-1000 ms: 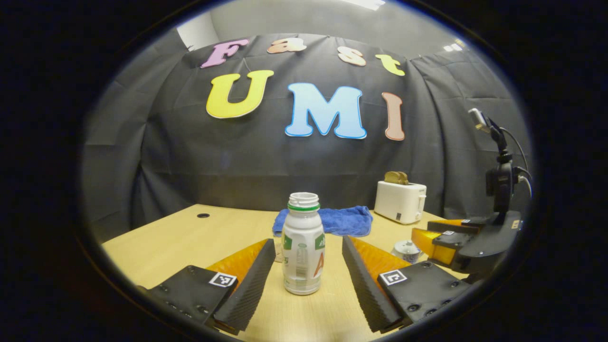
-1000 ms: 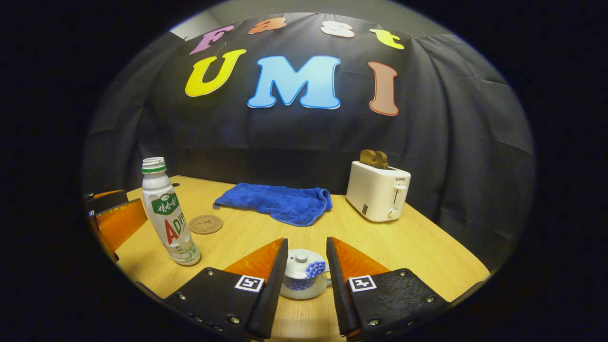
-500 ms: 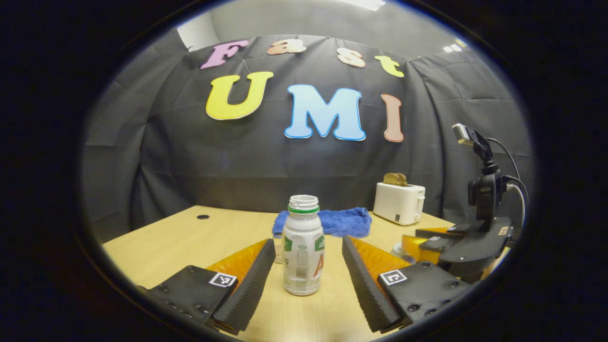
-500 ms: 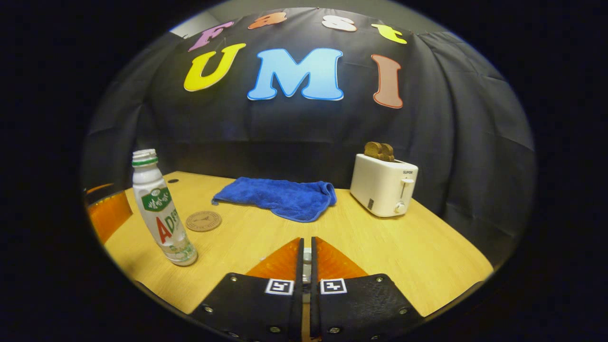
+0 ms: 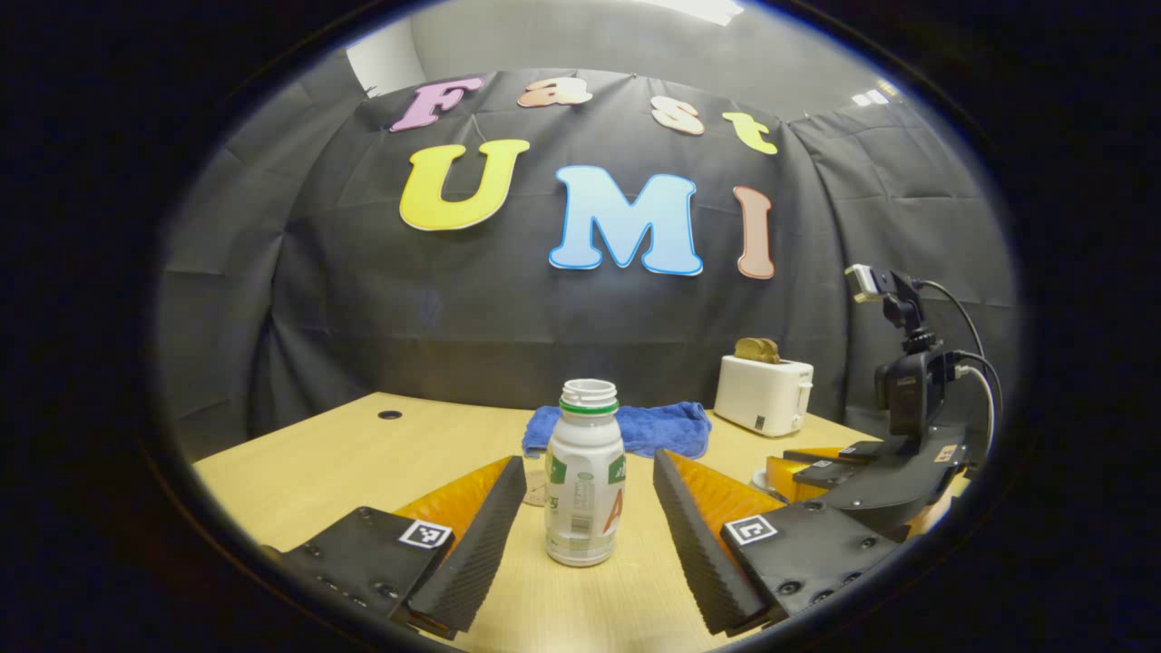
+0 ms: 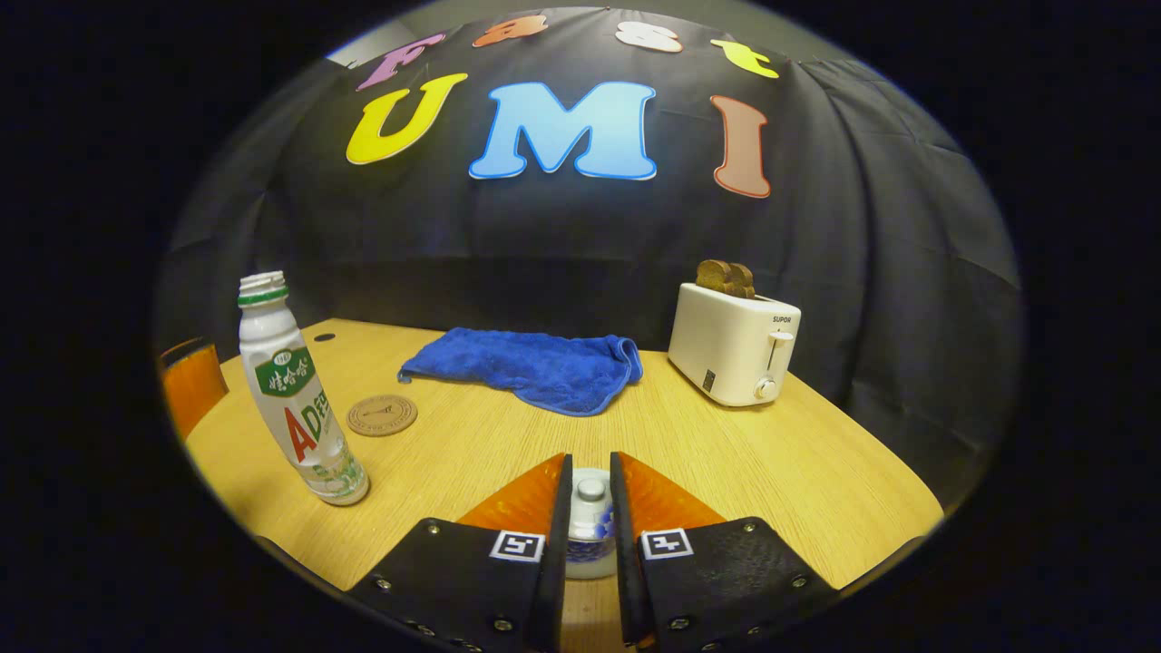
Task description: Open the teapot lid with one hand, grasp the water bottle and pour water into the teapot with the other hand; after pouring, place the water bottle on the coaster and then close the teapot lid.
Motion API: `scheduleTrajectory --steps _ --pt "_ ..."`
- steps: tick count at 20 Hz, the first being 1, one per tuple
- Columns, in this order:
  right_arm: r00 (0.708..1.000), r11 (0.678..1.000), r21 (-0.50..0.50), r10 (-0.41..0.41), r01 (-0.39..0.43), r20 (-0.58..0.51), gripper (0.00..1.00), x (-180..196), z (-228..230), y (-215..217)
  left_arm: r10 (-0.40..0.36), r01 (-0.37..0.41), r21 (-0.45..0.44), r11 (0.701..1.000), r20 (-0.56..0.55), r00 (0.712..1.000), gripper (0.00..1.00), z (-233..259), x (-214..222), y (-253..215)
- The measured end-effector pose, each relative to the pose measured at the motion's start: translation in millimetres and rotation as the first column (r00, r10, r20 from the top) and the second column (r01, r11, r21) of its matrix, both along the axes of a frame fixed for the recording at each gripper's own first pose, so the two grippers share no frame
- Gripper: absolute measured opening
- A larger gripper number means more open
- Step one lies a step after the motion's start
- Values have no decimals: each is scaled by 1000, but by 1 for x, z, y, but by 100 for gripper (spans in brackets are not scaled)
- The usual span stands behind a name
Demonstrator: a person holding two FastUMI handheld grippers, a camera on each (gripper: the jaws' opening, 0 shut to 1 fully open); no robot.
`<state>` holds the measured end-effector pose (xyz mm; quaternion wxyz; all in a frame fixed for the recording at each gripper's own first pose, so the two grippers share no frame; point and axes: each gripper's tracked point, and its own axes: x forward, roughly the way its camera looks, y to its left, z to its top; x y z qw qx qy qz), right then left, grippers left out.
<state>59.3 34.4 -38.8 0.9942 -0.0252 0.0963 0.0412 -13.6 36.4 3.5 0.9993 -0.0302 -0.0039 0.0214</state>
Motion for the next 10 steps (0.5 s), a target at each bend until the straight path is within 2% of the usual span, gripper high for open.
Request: scheduleTrajectory --steps 4,5,6,10 --pt "1000 1000 11 15 -15 -1 18 1 0 0 -3 3 -12 1000 -6 1000 94 -2 1 -1" --pt "1000 999 34 20 -20 8 18 -15 12 2 -5 5 -13 1000 -7 1000 94 -3 1 -2" --pt "1000 999 32 -1 1 1 3 -1 9 -5 -5 5 -10 1000 -8 1000 94 -2 2 -2" --pt "1000 998 55 4 -4 -1 3 1 4 -2 1 -2 -6 1000 -6 1000 94 -3 0 1"
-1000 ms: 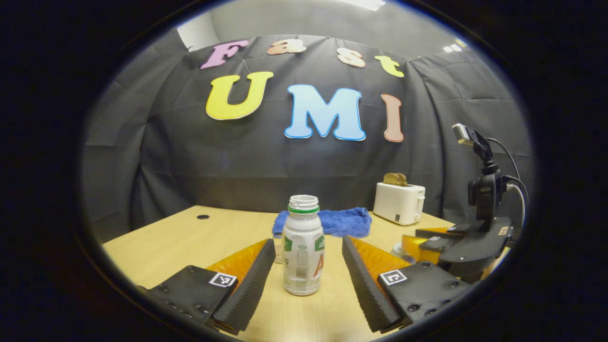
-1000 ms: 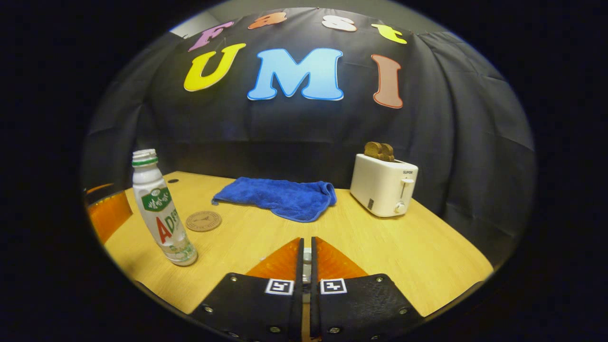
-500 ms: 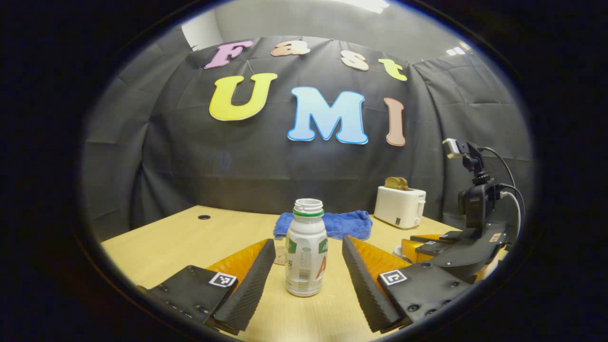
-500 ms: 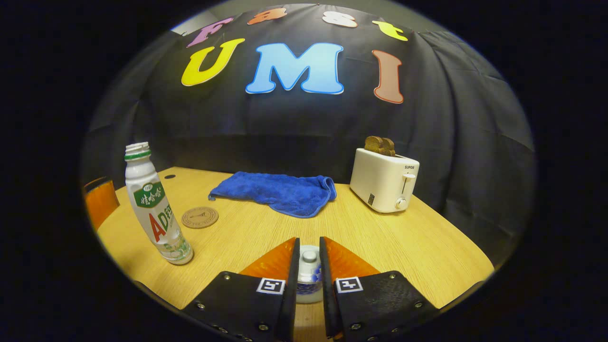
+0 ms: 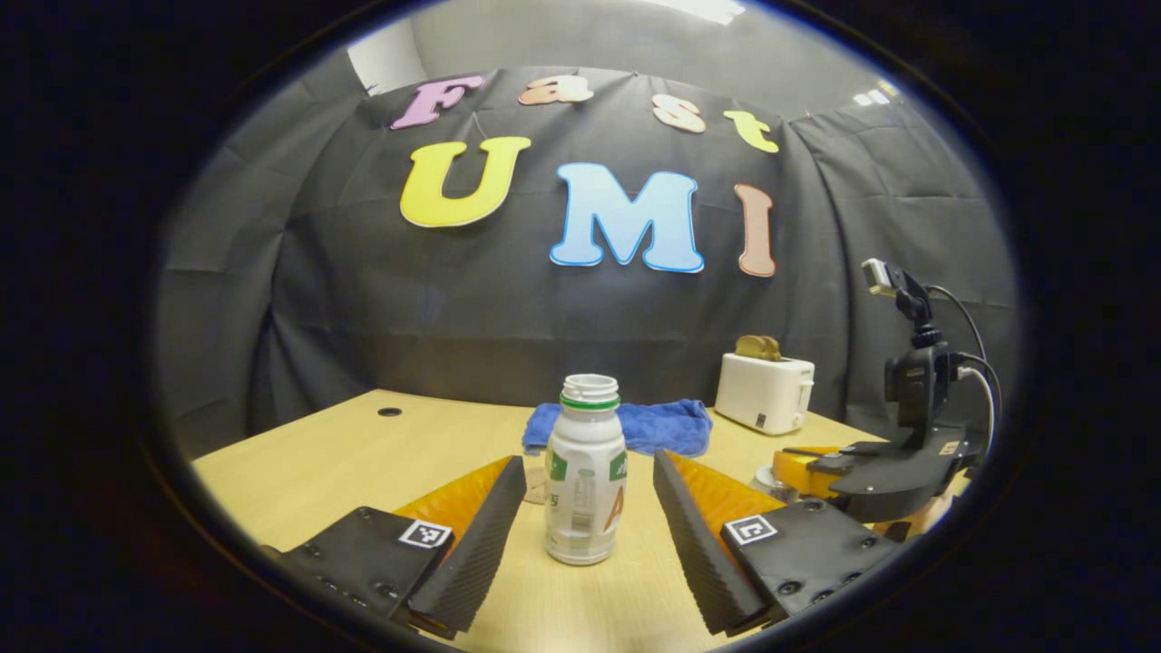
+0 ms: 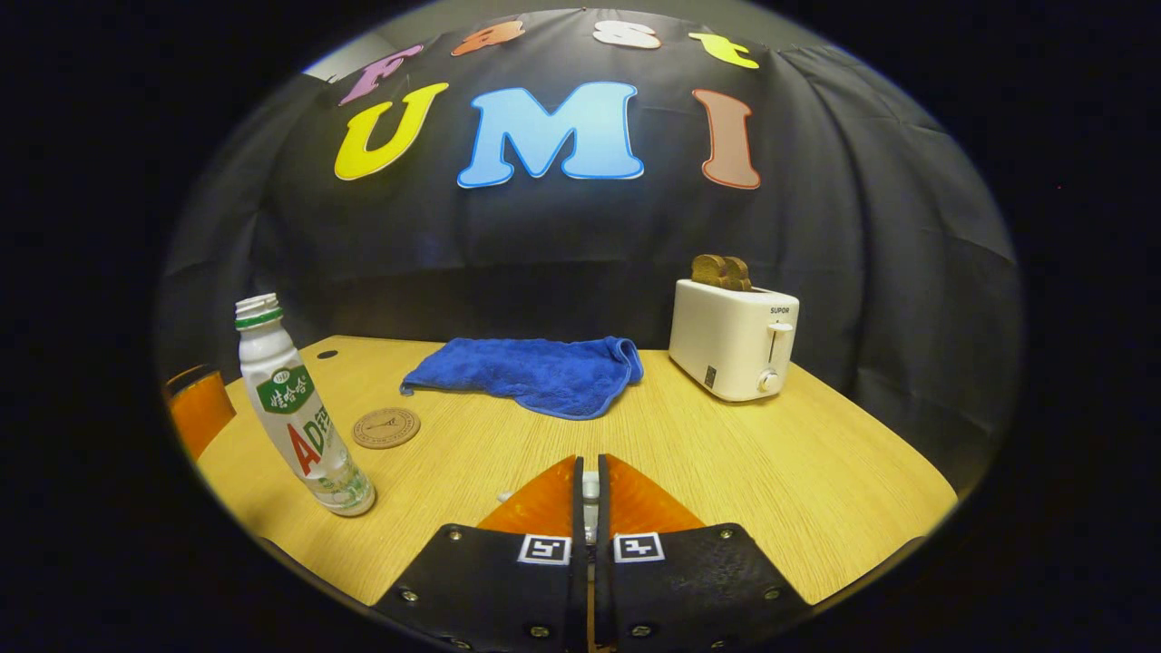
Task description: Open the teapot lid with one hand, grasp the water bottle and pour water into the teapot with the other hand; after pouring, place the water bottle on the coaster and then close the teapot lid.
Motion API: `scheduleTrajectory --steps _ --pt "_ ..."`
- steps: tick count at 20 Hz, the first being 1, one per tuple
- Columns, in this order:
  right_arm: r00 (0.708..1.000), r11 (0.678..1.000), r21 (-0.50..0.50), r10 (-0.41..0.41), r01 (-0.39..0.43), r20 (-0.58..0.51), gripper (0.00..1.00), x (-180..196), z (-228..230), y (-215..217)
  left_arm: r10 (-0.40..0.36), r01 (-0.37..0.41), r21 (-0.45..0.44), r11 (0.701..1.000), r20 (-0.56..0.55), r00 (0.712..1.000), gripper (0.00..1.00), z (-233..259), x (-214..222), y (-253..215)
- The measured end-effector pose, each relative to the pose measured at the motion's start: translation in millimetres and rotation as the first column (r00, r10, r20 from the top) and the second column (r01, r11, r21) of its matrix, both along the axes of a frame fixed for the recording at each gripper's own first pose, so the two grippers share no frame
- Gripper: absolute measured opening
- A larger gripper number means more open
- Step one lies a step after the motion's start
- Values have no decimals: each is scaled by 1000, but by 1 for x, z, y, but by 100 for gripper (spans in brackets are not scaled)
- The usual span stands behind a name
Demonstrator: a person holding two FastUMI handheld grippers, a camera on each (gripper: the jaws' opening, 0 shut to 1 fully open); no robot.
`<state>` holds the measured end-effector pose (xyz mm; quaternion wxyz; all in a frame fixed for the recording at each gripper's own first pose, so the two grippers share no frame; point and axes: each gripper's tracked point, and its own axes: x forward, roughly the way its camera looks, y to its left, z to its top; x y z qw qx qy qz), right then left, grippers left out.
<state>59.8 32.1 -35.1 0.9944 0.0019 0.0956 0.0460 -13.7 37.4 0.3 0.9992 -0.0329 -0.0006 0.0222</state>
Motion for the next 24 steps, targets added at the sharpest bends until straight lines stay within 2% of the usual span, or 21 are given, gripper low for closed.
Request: scheduleTrajectory --steps 8,12,13,14,20,24 --pt "997 999 41 -15 12 73 3 -4 33 -16 7 -7 -11 1000 -33 999 94 -14 6 5" --pt "992 997 69 -41 33 118 3 -3 46 -32 16 -16 11 1000 -64 998 94 -26 12 8" --pt "991 996 81 -48 38 128 3 -2 48 -36 20 -19 16 1000 -71 997 96 -30 13 9" --pt "989 995 92 -53 40 137 3 -1 50 -41 24 -23 20 1000 -78 997 99 -32 15 9" --pt "983 992 121 -51 30 174 3 9 49 -57 -19 20 13 1000 -94 995 100 -46 36 -8" --pt "981 992 128 -39 15 192 3 13 46 -61 21 -13 59 998 -136 991 99 -60 50 -2"
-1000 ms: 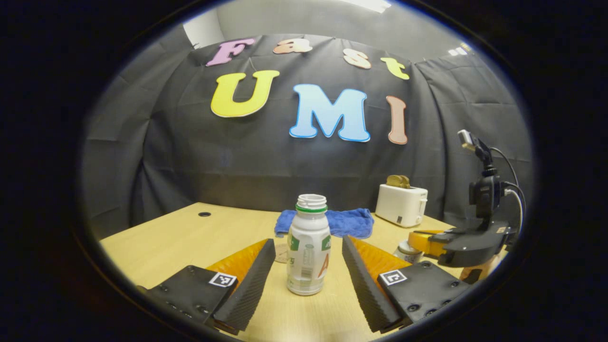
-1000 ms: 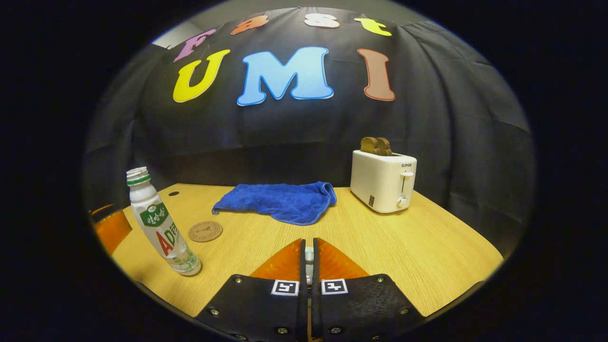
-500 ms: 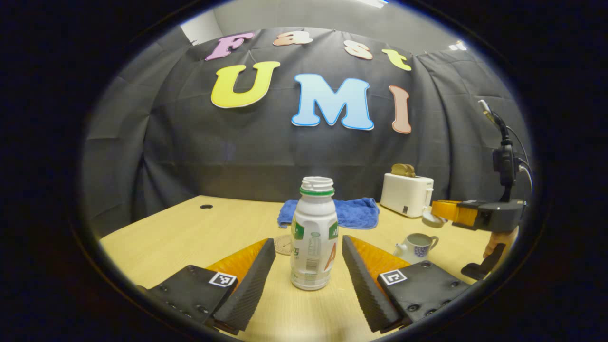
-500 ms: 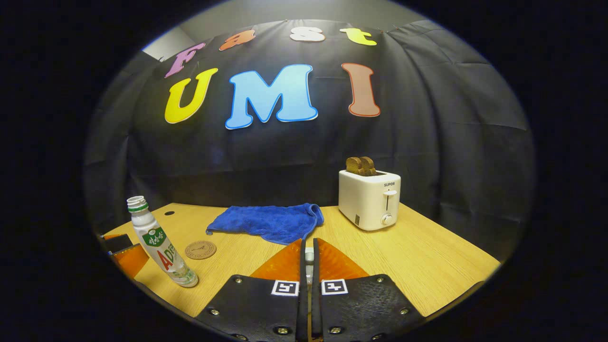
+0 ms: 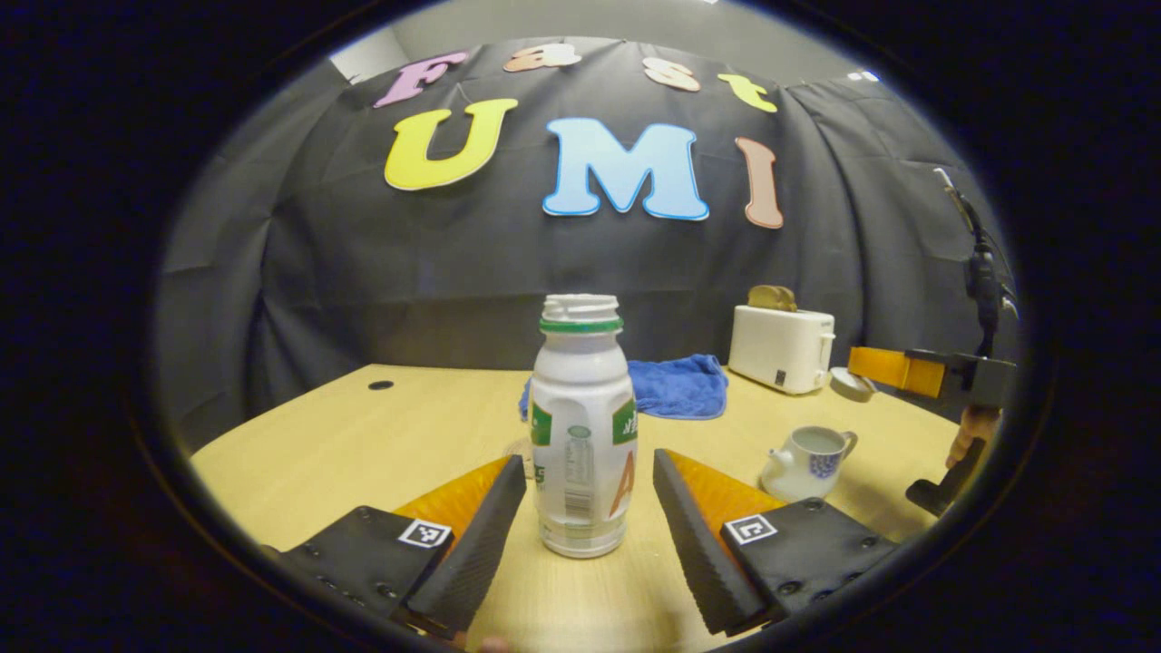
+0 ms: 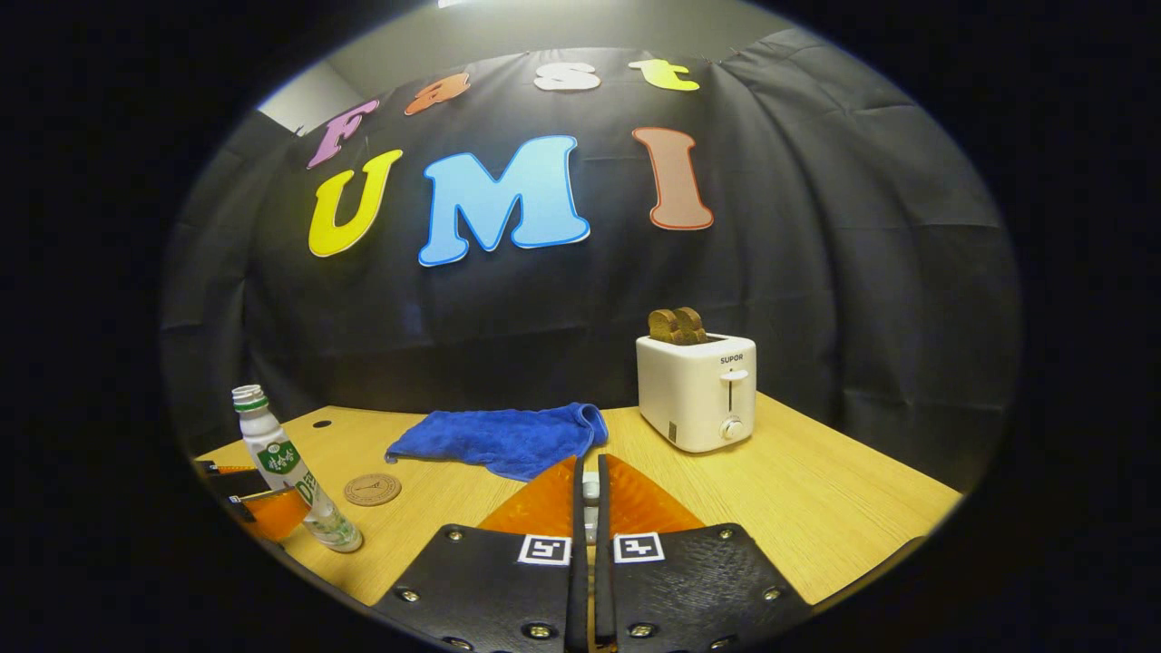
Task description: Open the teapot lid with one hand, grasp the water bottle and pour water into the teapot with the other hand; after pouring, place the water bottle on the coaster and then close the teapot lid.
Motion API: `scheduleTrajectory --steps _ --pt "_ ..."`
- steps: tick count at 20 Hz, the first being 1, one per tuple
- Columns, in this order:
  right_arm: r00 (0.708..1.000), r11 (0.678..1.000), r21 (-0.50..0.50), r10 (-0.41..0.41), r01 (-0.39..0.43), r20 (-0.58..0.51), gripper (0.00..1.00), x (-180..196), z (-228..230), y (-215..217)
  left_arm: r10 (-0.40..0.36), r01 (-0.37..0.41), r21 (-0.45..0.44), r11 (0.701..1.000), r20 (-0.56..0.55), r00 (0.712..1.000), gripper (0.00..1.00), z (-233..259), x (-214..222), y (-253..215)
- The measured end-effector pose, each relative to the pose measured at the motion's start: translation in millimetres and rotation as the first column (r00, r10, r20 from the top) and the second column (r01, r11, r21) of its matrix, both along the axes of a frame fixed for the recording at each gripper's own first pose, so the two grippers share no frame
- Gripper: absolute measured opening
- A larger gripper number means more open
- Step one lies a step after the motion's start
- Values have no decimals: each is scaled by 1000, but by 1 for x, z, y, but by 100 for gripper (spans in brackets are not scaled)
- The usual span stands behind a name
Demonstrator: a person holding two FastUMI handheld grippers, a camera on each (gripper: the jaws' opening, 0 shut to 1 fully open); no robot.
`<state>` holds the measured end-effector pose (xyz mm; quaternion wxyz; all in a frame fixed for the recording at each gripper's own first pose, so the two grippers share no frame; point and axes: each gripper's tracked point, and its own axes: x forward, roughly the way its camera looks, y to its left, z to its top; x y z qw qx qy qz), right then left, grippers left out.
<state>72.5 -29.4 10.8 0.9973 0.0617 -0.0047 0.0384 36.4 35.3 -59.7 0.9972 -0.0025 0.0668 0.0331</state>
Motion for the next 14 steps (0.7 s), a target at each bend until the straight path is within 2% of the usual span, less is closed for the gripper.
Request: scheduleTrajectory --steps 5,6,7,13,14 --pt "999 1000 8 29 -29 18 3 3 -3 1 28 -27 16 999 -15 1000 99 -4 16 7" --pt "999 999 20 37 -37 18 3 2 -3 1 28 -28 25 999 -18 999 94 -4 20 7" --pt "999 999 30 41 -41 18 3 1 -4 1 31 -30 37 999 -22 999 94 -4 23 7" --pt "999 998 54 39 -39 10 3 -3 -9 -6 44 -40 79 996 -46 998 93 -11 35 6" --pt "999 998 60 37 -37 7 3 -4 -9 -8 44 -41 85 996 -39 998 87 -11 38 4"
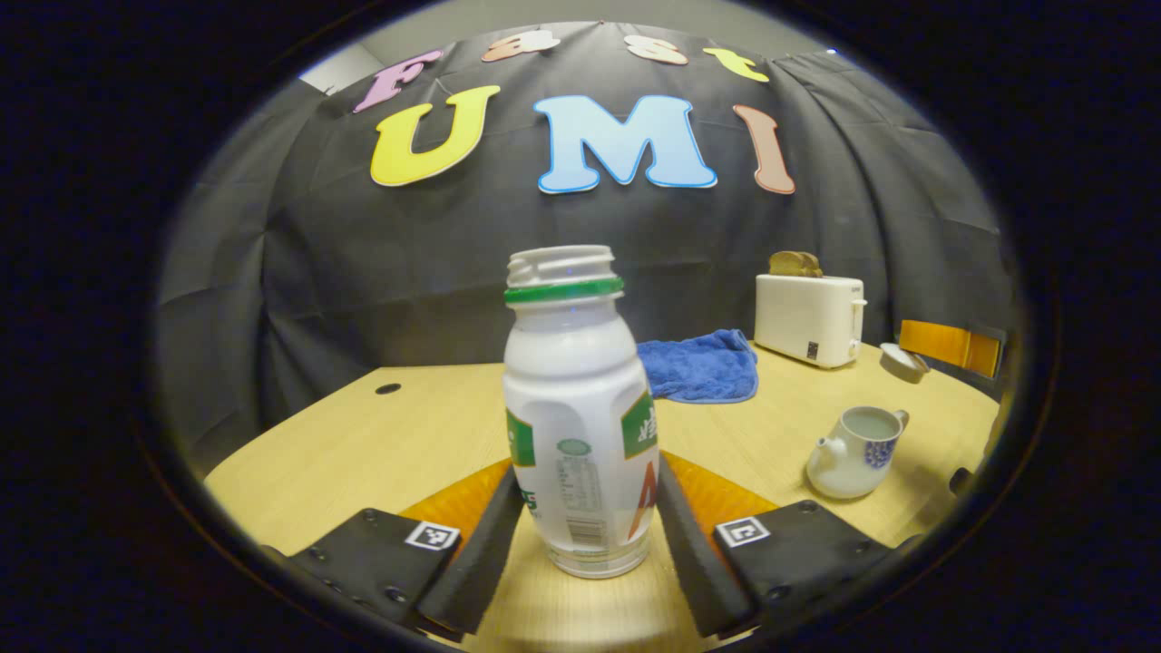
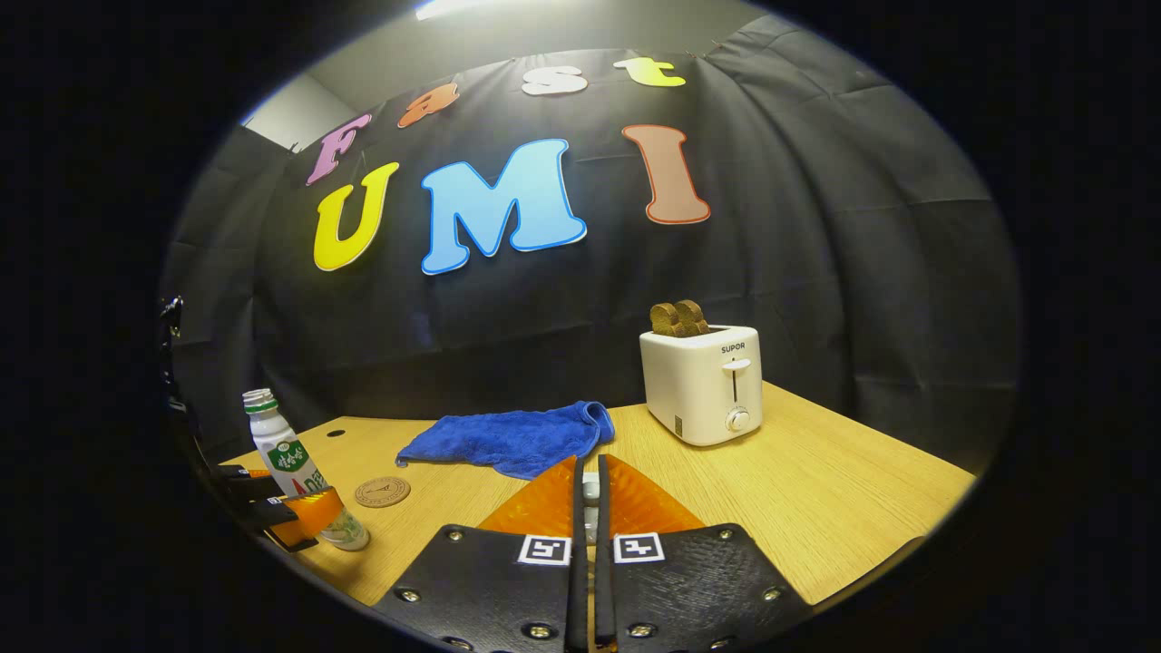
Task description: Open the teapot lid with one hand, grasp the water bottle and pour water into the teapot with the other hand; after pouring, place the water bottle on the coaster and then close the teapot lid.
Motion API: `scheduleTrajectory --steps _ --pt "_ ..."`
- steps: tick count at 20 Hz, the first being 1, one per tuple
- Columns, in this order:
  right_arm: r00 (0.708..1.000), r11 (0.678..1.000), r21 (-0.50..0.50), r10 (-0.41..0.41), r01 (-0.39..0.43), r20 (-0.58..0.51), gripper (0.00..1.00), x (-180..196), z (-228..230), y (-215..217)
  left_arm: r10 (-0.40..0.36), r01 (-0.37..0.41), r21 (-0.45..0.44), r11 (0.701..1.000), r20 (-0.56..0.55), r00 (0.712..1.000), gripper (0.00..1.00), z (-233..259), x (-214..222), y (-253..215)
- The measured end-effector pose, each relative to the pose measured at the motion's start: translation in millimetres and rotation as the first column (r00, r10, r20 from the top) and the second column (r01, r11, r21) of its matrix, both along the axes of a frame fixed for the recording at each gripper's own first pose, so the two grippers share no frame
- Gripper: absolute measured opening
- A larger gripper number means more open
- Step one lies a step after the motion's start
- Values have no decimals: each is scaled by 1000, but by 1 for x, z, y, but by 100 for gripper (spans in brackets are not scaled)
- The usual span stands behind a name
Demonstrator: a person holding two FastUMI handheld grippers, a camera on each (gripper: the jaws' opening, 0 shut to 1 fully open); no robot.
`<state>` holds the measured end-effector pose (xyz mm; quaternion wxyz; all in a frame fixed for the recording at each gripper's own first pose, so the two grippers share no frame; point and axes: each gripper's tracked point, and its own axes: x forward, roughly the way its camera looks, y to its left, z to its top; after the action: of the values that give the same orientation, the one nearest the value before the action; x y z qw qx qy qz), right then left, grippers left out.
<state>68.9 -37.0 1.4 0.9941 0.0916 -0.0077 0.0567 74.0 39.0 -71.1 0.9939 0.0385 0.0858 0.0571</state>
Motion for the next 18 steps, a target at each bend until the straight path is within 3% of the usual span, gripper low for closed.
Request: scheduleTrajectory --steps 1,2,3,5,8,11,14,18 --pt "1000 1000 6 -1 1 -2 3 -1 -1 -1 4 -4 9 1000 -1 1000 80 1 1 0" --pt "1000 1000 11 -4 4 -4 3 -2 -1 -2 6 -6 12 1000 0 1000 80 1 2 1" --pt "1000 1000 14 -7 7 -4 3 -2 -1 -4 6 -6 14 1000 3 1000 89 2 3 0" --pt "1000 1000 19 -20 20 -4 3 -3 0 -9 -2 2 29 1000 2 1000 78 2 3 -1" --pt "999 999 36 -33 33 -8 3 -3 0 -13 2 -2 101 995 -3 1000 89 3 4 0" --pt "999 998 40 -53 53 -10 3 -3 2 -19 2 -1 209 978 -4 1000 88 5 4 -3" --pt "997 996 45 -79 79 -18 3 -1 -1 -27 8 -8 357 934 1 1000 88 11 5 -11" --pt "992 992 39 -122 123 -16 3 -2 0 -38 -5 -1 535 845 11 1000 88 20 8 -22"
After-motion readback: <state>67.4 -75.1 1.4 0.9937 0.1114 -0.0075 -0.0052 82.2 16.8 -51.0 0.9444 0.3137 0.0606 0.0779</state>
